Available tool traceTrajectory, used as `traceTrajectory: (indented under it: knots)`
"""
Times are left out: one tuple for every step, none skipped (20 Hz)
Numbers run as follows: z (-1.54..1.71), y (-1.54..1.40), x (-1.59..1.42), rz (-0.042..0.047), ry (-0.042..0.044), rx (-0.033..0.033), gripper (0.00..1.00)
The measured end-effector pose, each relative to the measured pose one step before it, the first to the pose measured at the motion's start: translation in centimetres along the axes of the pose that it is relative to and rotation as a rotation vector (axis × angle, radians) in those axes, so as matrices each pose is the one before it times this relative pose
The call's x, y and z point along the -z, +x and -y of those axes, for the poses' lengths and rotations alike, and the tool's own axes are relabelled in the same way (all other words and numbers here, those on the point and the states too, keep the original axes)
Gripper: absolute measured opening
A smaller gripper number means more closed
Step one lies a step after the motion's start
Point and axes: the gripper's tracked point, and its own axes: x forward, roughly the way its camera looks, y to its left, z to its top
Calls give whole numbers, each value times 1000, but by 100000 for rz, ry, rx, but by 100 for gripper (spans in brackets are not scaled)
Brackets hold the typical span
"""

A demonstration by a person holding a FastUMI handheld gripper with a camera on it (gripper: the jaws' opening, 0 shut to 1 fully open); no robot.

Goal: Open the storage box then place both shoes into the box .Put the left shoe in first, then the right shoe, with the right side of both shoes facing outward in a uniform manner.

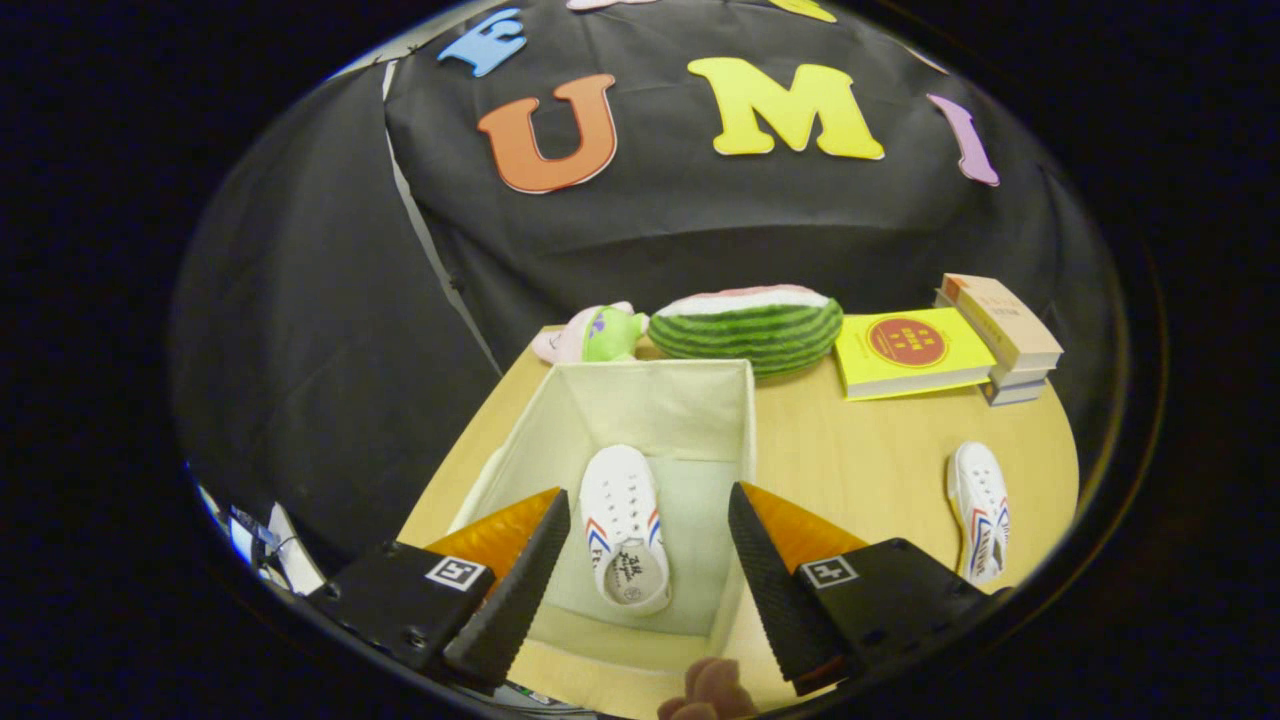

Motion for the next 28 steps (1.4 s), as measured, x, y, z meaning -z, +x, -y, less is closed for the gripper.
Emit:
traceTrajectory:
  knots:
    - [1482, -1162, -97, 913, -535, 1270, 99]
    - [1769, -942, 88, -660, -1777, 2028, 99]
    - [2092, -974, 372, -1312, -1648, 2988, 99]
    - [2133, -725, 494, -1426, -1651, 3071, 99]
    - [2367, -623, 649, -2159, -1151, 3940, 99]
    - [2420, -505, 526, -1432, 50, 4185, 99]
    - [2114, -253, 98, -824, 1473, 3386, 99]
    - [2037, 29, 327, -666, 2539, 2299, 99]
    - [2289, 259, 293, -524, 2459, 2651, 99]
    - [2480, 560, 443, -1585, 2069, 4018, 99]
    - [2371, 666, 774, -2642, 1819, 3480, 99]
    - [1698, 787, 631, -2719, 1863, 2169, 99]
    - [1598, 961, 758, -2874, 1453, 2029, 99]
    - [1520, 886, 660, -3002, 576, 1960, 99]
    - [1647, 1080, 700, -2905, 793, 2496, 99]
    - [1576, 1064, 665, -2850, 434, 3424, 99]
    - [1720, 1187, 553, -2832, -794, 4140, 99]
    - [1403, 1079, 759, -3836, -1930, 3601, 99]
    - [1147, 1306, 525, -3098, -2095, 3235, 99]
    - [860, 1070, 709, -3411, -2591, 2511, 99]
    - [257, 1001, 457, -2228, -2519, -208, 100]
    - [-172, 707, 13, -334, -1116, -1855, 99]
    - [-404, 730, -195, 76, 172, -1740, 99]
    - [-341, 464, -153, 101, -210, -1615, 99]
    - [-157, 499, -328, 63, -680, -600, 99]
    - [-424, 499, 61, -1709, -1687, -1911, 98]
    - [-252, 718, 443, -3480, -2134, -1119, 95]
    - [-222, 369, 266, -3297, -1386, -1679, 88]
